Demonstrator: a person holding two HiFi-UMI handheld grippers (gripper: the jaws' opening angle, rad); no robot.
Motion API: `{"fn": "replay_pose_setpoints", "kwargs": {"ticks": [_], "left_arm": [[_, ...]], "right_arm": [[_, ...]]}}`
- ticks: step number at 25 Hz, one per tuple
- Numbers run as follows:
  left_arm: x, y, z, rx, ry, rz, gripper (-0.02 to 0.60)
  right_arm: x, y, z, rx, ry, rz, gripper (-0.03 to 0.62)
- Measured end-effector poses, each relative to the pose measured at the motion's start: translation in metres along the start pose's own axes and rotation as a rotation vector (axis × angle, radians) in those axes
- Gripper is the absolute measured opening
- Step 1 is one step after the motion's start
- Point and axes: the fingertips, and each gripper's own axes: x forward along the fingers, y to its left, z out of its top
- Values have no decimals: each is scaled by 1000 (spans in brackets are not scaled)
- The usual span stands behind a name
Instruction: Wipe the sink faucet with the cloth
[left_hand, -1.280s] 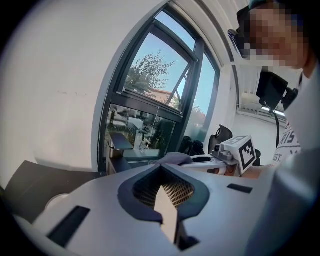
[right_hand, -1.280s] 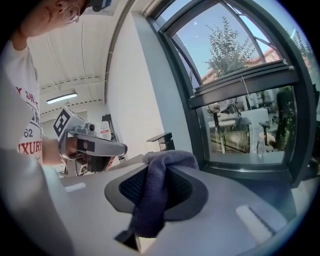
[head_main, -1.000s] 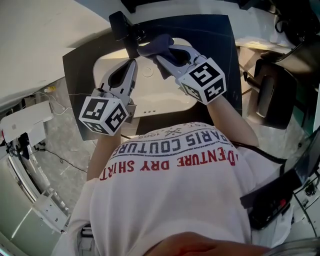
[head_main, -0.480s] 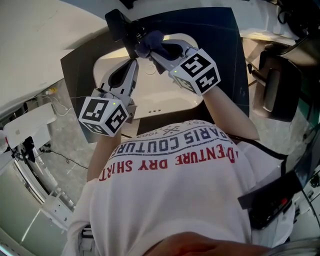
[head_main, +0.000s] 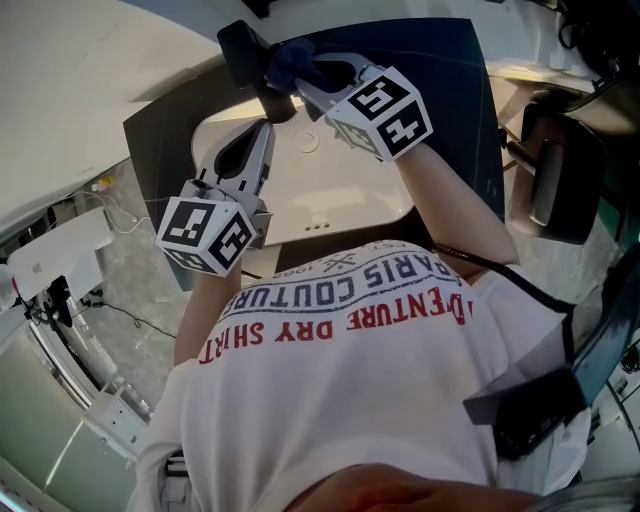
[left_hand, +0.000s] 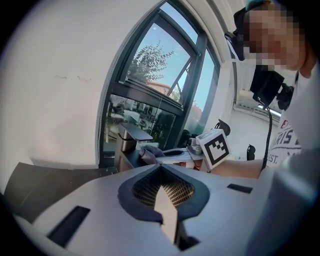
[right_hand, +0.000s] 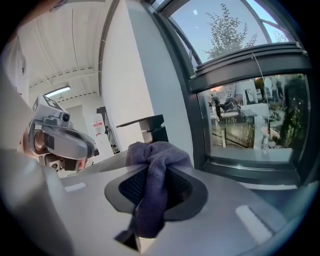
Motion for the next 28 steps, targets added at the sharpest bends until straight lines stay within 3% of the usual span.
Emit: {"fn": "replay_pose_setpoints", "kwargs": {"ticks": [8,15,19,28], "left_arm": [[-2,13,7,-3,-8,10,2],[-5,11,10,2,-17,21,2],[-8,3,12,9,-25,22,0],[-17,-6,26,24,-45,13,2]], "right_arm": [[21,-14,18,-25,9,-30,74],[4,-17,16,-28,-6,-52,74],[-23,-21,31,-7,-72,-96,74],[-46,-16,103,-41,-231,-144,75]]}}
